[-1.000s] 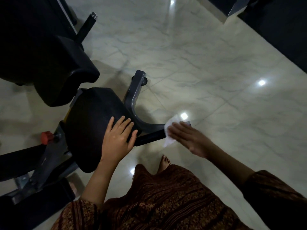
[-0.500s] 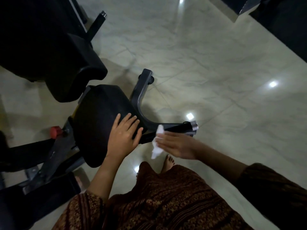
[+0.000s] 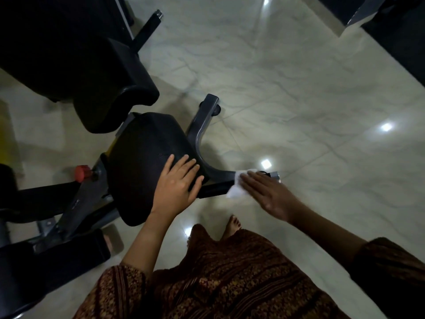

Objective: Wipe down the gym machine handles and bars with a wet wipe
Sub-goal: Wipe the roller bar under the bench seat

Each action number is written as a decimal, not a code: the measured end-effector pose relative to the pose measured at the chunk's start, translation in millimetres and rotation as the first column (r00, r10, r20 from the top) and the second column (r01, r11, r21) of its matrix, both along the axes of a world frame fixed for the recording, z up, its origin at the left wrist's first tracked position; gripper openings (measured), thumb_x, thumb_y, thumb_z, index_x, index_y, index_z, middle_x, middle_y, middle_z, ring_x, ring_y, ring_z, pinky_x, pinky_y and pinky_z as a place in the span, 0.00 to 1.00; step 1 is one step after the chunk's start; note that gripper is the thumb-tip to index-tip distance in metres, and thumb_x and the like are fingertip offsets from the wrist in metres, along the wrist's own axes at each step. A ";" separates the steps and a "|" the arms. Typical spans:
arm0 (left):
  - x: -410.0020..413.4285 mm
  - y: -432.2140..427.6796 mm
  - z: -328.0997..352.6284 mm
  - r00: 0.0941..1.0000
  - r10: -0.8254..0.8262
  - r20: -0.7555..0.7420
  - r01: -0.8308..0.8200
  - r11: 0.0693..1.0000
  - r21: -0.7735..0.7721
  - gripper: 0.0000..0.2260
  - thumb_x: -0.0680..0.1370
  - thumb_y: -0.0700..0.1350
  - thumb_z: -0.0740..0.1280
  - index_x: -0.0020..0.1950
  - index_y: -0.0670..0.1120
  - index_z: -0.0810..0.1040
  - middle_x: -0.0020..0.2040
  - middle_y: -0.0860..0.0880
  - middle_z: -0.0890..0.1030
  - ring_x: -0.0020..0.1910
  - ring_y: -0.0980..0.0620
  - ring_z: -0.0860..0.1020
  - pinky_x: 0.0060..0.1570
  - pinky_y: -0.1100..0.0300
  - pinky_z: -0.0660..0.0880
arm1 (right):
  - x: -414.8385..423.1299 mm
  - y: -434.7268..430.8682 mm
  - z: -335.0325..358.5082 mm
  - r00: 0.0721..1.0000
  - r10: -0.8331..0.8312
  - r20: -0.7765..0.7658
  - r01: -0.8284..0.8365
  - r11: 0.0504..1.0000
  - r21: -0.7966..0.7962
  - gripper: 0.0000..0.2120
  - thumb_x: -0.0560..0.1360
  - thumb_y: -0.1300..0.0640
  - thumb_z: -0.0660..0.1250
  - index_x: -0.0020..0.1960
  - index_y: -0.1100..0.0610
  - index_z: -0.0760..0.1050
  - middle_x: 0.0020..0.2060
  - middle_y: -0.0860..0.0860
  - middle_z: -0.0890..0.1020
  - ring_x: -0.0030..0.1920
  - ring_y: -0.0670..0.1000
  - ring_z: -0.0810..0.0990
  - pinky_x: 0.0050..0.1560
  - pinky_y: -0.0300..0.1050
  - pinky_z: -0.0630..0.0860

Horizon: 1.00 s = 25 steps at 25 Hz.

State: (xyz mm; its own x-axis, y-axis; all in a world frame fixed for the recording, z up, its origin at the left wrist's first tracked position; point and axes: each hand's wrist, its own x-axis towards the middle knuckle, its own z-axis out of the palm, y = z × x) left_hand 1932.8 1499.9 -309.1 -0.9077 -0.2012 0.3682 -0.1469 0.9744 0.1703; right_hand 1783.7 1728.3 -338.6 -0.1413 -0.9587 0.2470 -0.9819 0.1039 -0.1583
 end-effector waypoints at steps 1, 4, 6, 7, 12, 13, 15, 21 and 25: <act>-0.3 -0.1 -0.2 1.000 0.000 0.000 0.000 1.000 0.000 0.16 0.77 0.48 0.61 0.51 0.39 0.82 0.53 0.42 0.82 0.58 0.44 0.78 0.67 0.48 0.60 | 13.2 -19.2 -1.7 1.000 -0.011 -0.015 0.011 1.000 0.003 0.18 0.80 0.62 0.47 0.64 0.64 0.70 0.58 0.62 0.78 0.54 0.61 0.80 0.54 0.55 0.77; 0.5 0.2 0.0 1.000 0.000 0.003 0.000 1.000 -0.003 0.16 0.77 0.48 0.60 0.51 0.39 0.82 0.53 0.42 0.82 0.58 0.44 0.78 0.67 0.49 0.59 | 43.7 -67.9 -9.5 0.999 -0.031 -0.010 0.033 0.990 0.135 0.21 0.70 0.62 0.52 0.53 0.62 0.80 0.45 0.58 0.83 0.39 0.58 0.82 0.38 0.48 0.79; -0.1 0.2 -1.5 1.000 -0.002 -0.009 0.002 1.000 -0.006 0.16 0.77 0.48 0.61 0.51 0.39 0.82 0.53 0.42 0.82 0.57 0.44 0.78 0.67 0.48 0.60 | 35.9 -62.8 -5.3 0.998 -0.056 0.021 0.051 0.982 0.184 0.18 0.70 0.59 0.56 0.53 0.60 0.80 0.46 0.56 0.84 0.40 0.56 0.83 0.39 0.46 0.79; -0.4 -0.4 -2.3 1.000 -0.003 -0.015 0.003 1.000 -0.008 0.15 0.77 0.48 0.61 0.51 0.39 0.82 0.52 0.42 0.82 0.57 0.44 0.78 0.67 0.48 0.60 | 29.0 -51.1 -1.5 0.998 -0.057 0.027 0.051 0.984 0.173 0.17 0.70 0.58 0.58 0.54 0.61 0.80 0.47 0.56 0.84 0.43 0.56 0.83 0.42 0.47 0.79; -1.0 -0.7 -4.2 1.000 0.002 -0.016 -0.002 1.000 -0.006 0.16 0.77 0.48 0.61 0.51 0.39 0.82 0.52 0.42 0.82 0.57 0.44 0.78 0.66 0.46 0.62 | 12.1 -25.5 22.8 0.957 -0.273 0.103 0.252 0.951 0.177 0.21 0.60 0.72 0.69 0.54 0.67 0.77 0.44 0.62 0.83 0.39 0.61 0.83 0.39 0.49 0.79; -0.8 -0.9 -4.0 1.000 0.001 -0.018 -0.001 1.000 -0.006 0.16 0.77 0.48 0.61 0.51 0.39 0.82 0.52 0.42 0.82 0.57 0.43 0.78 0.66 0.46 0.62 | 18.7 -37.5 21.5 0.945 -0.305 0.116 0.280 0.941 0.192 0.22 0.62 0.71 0.70 0.56 0.67 0.76 0.44 0.62 0.82 0.39 0.62 0.82 0.39 0.50 0.78; -0.7 -0.7 -3.0 1.000 -0.005 -0.026 0.005 1.000 -0.013 0.15 0.76 0.48 0.61 0.50 0.38 0.82 0.52 0.42 0.82 0.57 0.43 0.78 0.66 0.46 0.62 | 34.3 -61.1 13.6 0.960 -0.257 0.111 0.221 0.939 0.263 0.19 0.69 0.64 0.68 0.59 0.64 0.75 0.47 0.61 0.82 0.42 0.61 0.81 0.42 0.53 0.78; -1.5 -0.8 -1.3 0.999 -0.012 -0.038 0.011 1.000 -0.014 0.15 0.76 0.48 0.61 0.50 0.39 0.82 0.52 0.42 0.83 0.57 0.44 0.79 0.66 0.47 0.61 | 5.4 -26.0 14.6 0.971 -0.208 0.116 0.175 0.953 0.247 0.13 0.68 0.62 0.60 0.48 0.62 0.79 0.38 0.58 0.82 0.35 0.58 0.81 0.36 0.45 0.76; -1.2 -1.0 -2.6 0.999 -0.007 -0.039 0.006 1.000 -0.006 0.15 0.76 0.48 0.61 0.50 0.39 0.82 0.52 0.42 0.83 0.57 0.44 0.78 0.66 0.47 0.62 | -8.6 -2.3 32.1 0.903 -0.427 0.053 0.410 0.890 0.199 0.12 0.65 0.65 0.57 0.43 0.64 0.77 0.33 0.59 0.79 0.33 0.60 0.78 0.33 0.47 0.74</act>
